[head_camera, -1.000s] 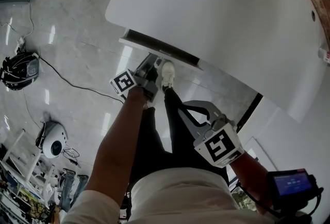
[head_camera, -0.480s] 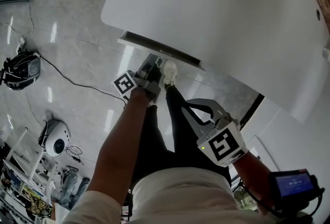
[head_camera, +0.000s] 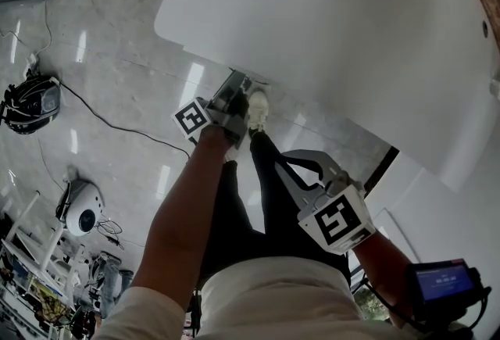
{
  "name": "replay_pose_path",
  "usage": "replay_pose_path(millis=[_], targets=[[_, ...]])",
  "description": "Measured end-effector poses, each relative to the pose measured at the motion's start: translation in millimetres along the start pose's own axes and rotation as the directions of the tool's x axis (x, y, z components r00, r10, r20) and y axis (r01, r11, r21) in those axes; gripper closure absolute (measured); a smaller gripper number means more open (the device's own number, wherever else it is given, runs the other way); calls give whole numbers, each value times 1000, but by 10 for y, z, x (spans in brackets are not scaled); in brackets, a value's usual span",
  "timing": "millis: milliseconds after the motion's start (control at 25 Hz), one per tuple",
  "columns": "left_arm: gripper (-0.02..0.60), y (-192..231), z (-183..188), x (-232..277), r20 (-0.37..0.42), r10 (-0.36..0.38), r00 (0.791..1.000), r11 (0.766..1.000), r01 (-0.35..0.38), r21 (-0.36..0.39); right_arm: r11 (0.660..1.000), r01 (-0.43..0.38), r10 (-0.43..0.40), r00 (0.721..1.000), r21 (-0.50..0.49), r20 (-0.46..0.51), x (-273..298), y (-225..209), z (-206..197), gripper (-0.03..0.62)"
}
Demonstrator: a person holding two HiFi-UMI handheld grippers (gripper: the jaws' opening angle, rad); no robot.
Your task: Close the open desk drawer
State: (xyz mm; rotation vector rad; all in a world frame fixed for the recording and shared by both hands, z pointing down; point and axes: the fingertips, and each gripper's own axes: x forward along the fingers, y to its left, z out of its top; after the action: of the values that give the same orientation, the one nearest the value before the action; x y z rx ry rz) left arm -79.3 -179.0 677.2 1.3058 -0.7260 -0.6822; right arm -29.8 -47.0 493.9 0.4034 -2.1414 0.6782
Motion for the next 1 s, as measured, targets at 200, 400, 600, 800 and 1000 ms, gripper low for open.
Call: replay_pose_path(millis=[200,400,600,800,1000], targets=[[552,-59,-23,137,9,-21,1000,1000,21,-6,1000,-3,3,1000,4,-12,-30,1,-52,580],[552,-105,5,297,5,-38,999,999,38,3,1000,-7,7,999,3,-39,-9,-19,-88,580],[552,-161,50,414,14,-64,998,998,64,0,1000,-18,18,998,-3,-67,24,-14,-88,580],[552,-209,79,515,7,-96,995,995,96,8,999,-26,20,991,-41,-134,53,-1,-123,580],[551,-271,98,624,11,-118,993,993,118,-1,998,-40,32,980,-40,-199,53,-32,-125,580]])
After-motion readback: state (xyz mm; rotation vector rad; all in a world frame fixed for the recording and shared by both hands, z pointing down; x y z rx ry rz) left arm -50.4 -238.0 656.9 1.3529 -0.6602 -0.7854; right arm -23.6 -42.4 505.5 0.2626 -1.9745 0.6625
